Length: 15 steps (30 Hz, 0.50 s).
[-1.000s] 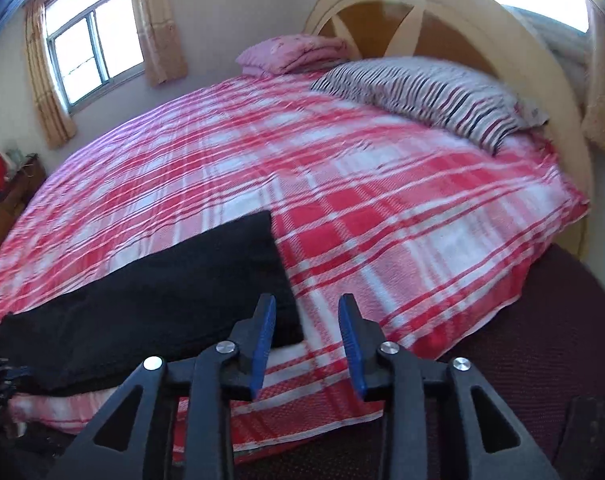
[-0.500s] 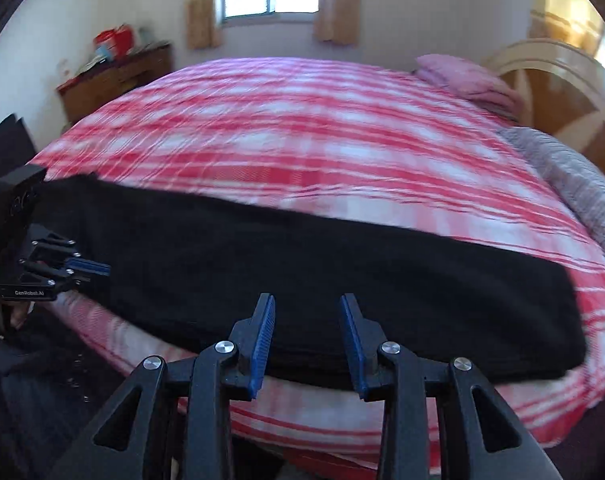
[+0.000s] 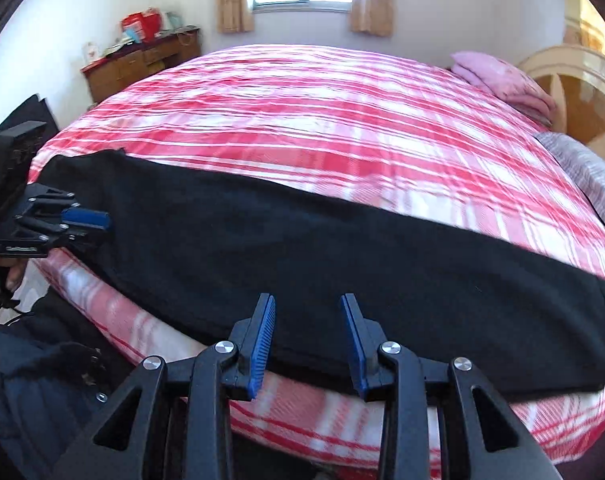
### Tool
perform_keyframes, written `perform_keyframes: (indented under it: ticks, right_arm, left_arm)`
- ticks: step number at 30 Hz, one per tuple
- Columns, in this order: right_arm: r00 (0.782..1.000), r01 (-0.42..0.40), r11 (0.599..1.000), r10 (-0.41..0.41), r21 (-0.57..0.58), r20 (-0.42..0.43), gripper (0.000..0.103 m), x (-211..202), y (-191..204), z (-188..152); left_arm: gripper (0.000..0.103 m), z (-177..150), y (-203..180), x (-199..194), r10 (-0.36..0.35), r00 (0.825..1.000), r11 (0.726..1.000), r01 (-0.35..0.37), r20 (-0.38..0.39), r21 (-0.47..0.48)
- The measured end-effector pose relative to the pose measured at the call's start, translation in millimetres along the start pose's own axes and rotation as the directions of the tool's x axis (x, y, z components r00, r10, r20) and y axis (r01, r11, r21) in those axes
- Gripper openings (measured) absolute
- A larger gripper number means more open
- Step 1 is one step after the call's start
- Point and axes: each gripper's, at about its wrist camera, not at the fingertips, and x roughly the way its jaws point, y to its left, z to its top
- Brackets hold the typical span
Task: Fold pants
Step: 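Pull the held pants edge across the bed with the left tool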
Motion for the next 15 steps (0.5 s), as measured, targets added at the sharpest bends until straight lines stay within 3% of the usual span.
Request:
perform_keyframes:
  ticks: [10, 15]
  right_arm:
    - [0.998, -0.046, 0.991, 0.040, -0.123, -0.049, 0.037, 31, 47, 10]
    - [0.995, -0.098, 0.987, 0.096, -0.124, -0.023, 0.037, 27, 55, 17]
  left_arm:
    - [0.031, -17, -4, 7, -0.086, 0.988, 0.992, 0.096, -0.129, 0.076]
    - [0.033, -13, 8, -6, -0.035, 0.996, 0.998, 0.039, -0.077, 0.044]
